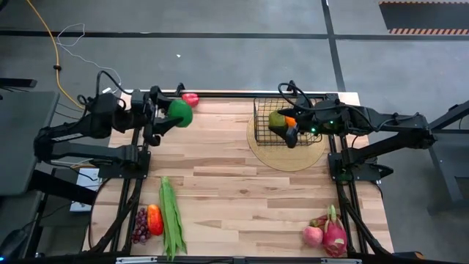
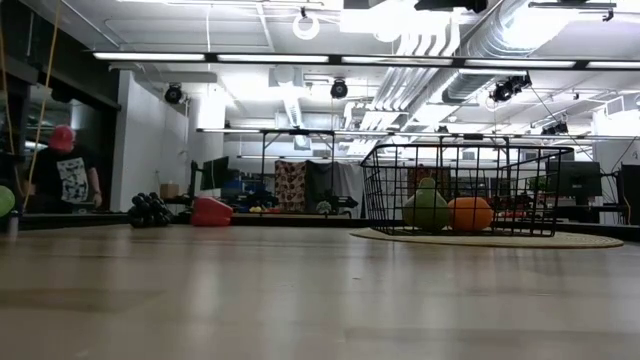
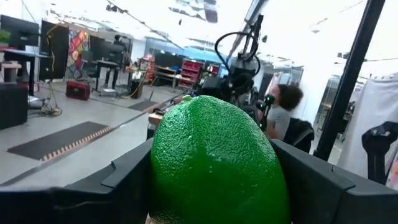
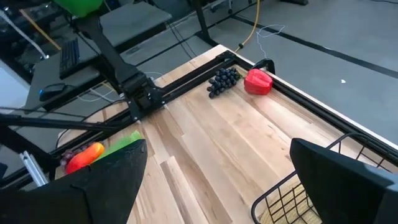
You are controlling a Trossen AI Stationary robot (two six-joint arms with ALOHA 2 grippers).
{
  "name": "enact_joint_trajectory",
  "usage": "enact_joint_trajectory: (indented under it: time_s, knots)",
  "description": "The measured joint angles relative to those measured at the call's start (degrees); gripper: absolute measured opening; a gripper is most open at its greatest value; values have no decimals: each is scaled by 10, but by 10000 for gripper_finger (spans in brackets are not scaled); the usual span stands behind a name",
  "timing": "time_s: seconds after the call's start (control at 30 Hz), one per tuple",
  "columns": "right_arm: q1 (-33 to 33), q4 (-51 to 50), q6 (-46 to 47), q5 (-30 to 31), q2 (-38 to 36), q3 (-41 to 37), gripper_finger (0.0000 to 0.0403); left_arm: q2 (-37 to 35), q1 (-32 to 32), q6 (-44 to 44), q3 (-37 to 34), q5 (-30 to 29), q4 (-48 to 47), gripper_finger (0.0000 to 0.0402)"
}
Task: Build produce basket
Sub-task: Put the green lime into the black wire basket
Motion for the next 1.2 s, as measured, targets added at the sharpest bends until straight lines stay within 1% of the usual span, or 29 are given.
enact_joint_trajectory:
  time_s: [0.13,0.3,0.4,0.5,0.63,0.73,0.9,0.97,1.1,1.2]
  knots:
    - [0,0,-8,-17,0,0,384,13,0,0,0,3,0,275]
    - [0,0,-13,-18,0,0,384,28,0,-1,0,3,3,275]
    - [0,4,-17,-18,0,0,384,41,0,-34,0,2,4,276]
    - [0,15,-15,-18,-2,12,384,77,0,-59,9,0,1,276]
    - [0,42,-39,-18,-6,41,384,166,0,-42,59,-3,0,276]
    - [0,41,-53,-16,-6,61,384,249,7,-8,122,-22,-17,276]
    - [0,41,-61,-14,-6,76,384,397,21,52,239,-33,-63,276]
    - [0,40,-66,-7,-6,76,384,451,24,79,275,-55,-64,276]
    - [0,40,-65,25,-6,76,384,551,26,147,330,-116,-43,276]
    - [0,40,-64,35,-6,76,384,616,32,180,356,-121,-30,276]
